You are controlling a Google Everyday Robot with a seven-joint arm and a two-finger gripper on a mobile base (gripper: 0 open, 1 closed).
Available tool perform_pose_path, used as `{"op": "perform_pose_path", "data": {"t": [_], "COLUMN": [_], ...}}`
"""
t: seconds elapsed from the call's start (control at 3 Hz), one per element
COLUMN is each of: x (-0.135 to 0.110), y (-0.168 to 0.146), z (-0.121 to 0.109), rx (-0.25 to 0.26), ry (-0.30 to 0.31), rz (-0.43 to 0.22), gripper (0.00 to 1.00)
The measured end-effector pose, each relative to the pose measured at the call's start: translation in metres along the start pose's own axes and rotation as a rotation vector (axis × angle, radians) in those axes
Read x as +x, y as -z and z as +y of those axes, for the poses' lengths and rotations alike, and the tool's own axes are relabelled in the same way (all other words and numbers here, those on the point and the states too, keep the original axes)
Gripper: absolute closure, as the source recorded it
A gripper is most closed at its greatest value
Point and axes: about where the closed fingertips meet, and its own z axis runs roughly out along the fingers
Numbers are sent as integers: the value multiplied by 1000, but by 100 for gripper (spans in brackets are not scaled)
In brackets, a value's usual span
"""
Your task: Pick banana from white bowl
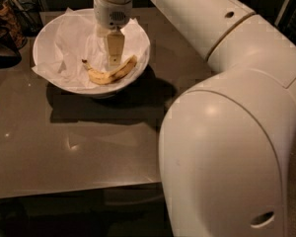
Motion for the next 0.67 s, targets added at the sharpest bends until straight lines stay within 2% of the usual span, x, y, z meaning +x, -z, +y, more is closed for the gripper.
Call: {"op": "perform_pose_path", "data": {"t": [0.67], "x": [23], "y": [-32], "z": [14], "rx": [-79], "ry": [-42], "rz": [34], "gripper": [34]}}
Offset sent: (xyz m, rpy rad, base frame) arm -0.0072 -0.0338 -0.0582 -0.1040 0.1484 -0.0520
